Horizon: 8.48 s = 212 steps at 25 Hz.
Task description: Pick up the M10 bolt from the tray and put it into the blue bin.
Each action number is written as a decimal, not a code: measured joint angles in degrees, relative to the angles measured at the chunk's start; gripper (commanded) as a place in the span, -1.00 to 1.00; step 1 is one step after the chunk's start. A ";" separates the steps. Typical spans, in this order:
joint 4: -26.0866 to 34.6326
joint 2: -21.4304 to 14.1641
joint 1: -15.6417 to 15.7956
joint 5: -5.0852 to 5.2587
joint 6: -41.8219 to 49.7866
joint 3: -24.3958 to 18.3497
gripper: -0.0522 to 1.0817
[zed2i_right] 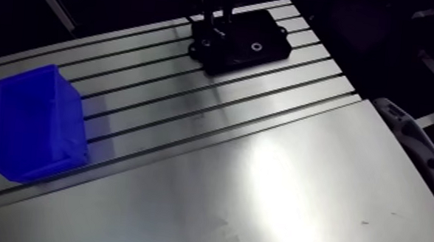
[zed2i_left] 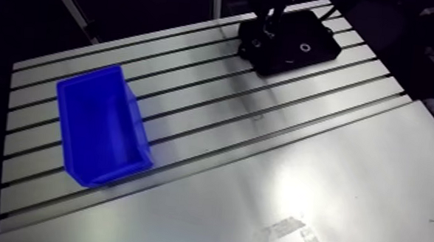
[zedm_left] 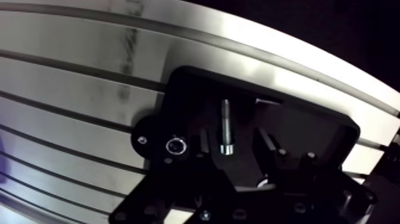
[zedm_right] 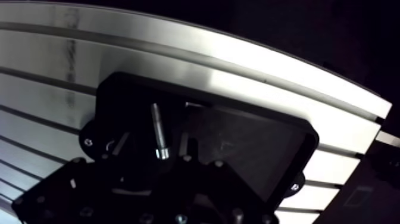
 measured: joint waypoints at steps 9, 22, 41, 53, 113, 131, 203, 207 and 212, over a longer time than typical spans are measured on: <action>-0.01 0.42 0.00 -0.05 -1.65 0.23 0.00; -1.89 0.92 0.18 -0.51 -3.06 0.30 0.06; -2.55 0.93 0.41 -0.55 -3.12 1.29 0.29; -2.55 0.93 0.40 -0.55 -3.19 1.34 0.42; 13.97 -15.45 2.44 0.71 -16.58 1.32 0.94; 16.67 -24.88 14.48 1.15 -30.12 7.44 0.94; -8.58 -18.96 30.84 2.41 -39.37 25.31 0.91; -9.49 -17.75 30.85 2.33 -39.08 25.47 0.90; -11.37 -16.06 30.86 1.10 -38.40 26.24 0.90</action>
